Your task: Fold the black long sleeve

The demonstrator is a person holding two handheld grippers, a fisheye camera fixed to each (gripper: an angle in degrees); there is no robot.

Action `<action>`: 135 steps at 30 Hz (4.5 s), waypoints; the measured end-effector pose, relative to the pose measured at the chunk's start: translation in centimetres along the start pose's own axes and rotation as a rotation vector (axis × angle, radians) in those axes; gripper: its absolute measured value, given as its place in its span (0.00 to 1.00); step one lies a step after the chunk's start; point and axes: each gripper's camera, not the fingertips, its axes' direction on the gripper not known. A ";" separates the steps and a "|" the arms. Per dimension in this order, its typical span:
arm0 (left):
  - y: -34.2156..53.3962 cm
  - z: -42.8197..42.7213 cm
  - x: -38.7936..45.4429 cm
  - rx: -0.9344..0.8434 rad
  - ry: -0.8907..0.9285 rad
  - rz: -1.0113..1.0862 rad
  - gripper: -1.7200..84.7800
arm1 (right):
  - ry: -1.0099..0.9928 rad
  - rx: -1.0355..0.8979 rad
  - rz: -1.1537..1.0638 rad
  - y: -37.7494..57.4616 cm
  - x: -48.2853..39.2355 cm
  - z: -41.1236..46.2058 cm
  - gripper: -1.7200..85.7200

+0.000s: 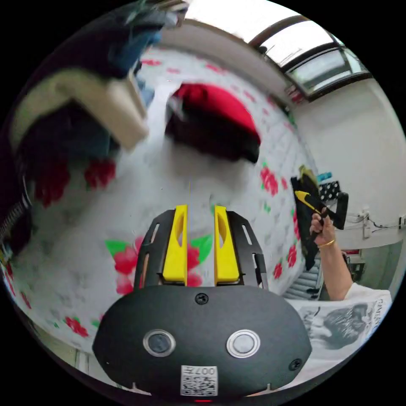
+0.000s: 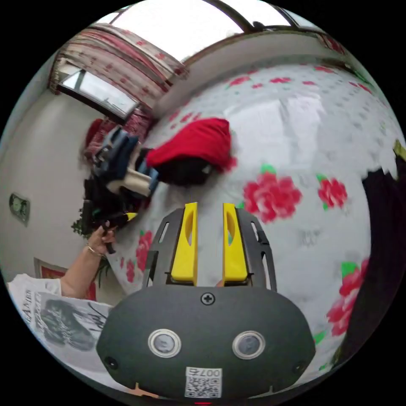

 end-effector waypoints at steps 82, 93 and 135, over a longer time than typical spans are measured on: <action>29.7 -34.3 21.7 0.681 0.231 0.677 0.09 | 0.104 0.491 -0.790 37.2 -40.6 -14.6 0.02; 32.9 -13.4 8.9 0.042 0.121 0.236 0.16 | 0.227 0.210 -0.286 35.8 -27.3 -6.7 0.02; 56.4 -58.9 22.4 1.319 0.274 0.877 0.01 | 0.237 1.263 -0.715 52.9 -45.6 -42.6 0.02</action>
